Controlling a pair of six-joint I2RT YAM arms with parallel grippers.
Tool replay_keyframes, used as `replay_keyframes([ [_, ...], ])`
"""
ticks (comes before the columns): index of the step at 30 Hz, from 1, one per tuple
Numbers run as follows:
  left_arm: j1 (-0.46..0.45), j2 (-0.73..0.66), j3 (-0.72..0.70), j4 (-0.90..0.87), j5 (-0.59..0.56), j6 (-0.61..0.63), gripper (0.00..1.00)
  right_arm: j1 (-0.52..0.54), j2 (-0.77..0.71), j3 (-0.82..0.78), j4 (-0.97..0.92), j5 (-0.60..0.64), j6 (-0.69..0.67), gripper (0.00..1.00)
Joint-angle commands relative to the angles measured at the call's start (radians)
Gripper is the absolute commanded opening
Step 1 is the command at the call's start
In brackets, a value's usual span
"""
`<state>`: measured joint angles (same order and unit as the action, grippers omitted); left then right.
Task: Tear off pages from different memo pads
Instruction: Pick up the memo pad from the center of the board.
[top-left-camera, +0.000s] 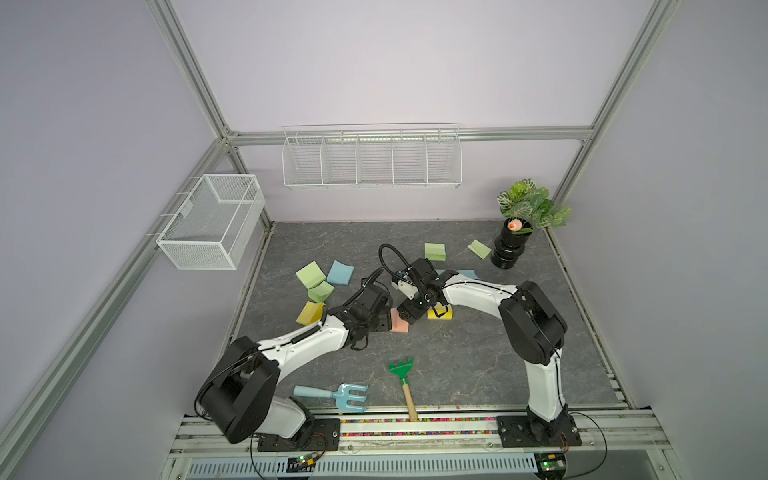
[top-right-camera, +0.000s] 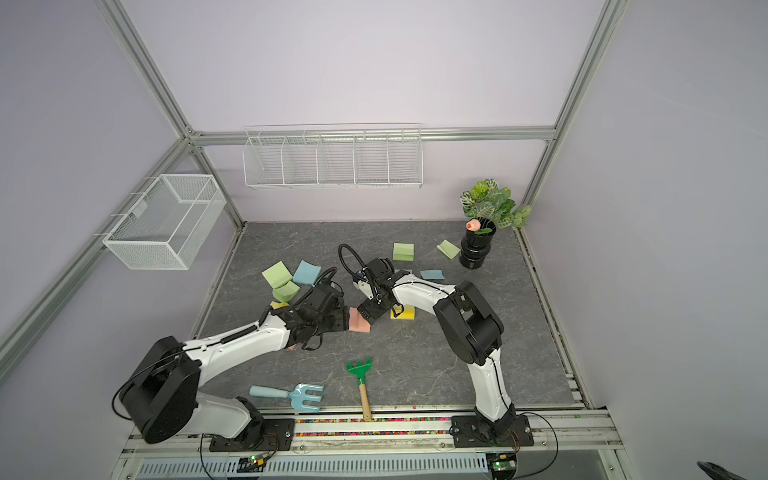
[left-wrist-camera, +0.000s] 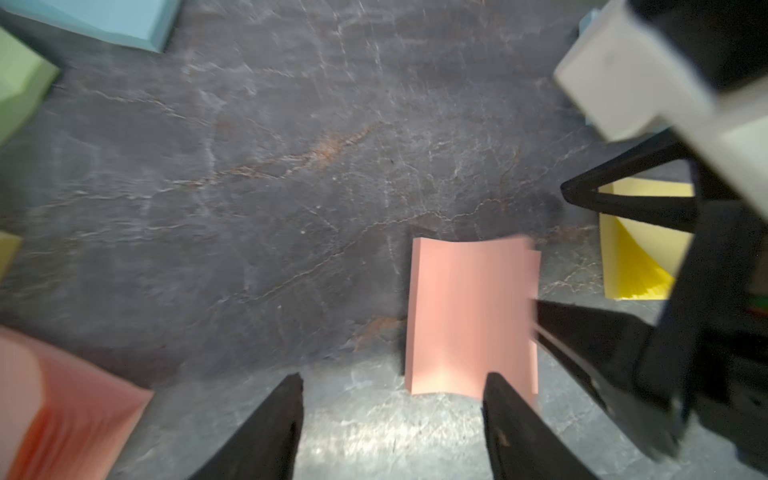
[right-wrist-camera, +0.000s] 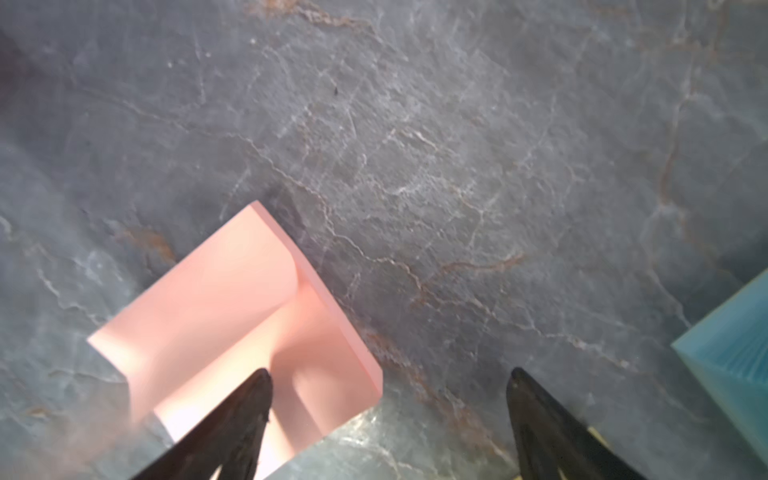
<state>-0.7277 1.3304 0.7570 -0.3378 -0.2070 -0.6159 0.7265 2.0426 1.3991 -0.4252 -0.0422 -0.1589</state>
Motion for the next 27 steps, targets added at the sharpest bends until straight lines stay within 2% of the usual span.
replay_keyframes([
  [1,0.027,-0.159,-0.046,-0.042,-0.048,-0.044,0.7,0.012,-0.019,-0.02,0.039,0.019,-0.196,0.89],
  [6,0.05,-0.35,-0.121,-0.105,-0.095,-0.041,0.7,0.03,-0.017,-0.047,0.125,0.001,-0.405,0.91],
  [9,0.06,-0.426,-0.174,-0.112,-0.108,-0.043,0.7,0.047,-0.044,-0.116,0.256,-0.001,-0.54,0.92],
  [14,0.082,-0.496,-0.225,-0.125,-0.099,-0.047,0.7,0.057,-0.094,-0.262,0.506,-0.069,-0.787,0.95],
  [17,0.094,-0.521,-0.243,-0.122,-0.09,-0.045,0.7,0.057,-0.112,-0.297,0.567,-0.118,-0.893,1.0],
  [24,0.102,-0.534,-0.249,-0.112,-0.068,-0.029,0.7,0.069,-0.119,-0.318,0.578,-0.167,-1.09,0.76],
  [27,0.103,-0.536,-0.253,-0.109,-0.065,-0.025,0.7,0.079,-0.131,-0.324,0.552,-0.187,-1.155,0.7],
])
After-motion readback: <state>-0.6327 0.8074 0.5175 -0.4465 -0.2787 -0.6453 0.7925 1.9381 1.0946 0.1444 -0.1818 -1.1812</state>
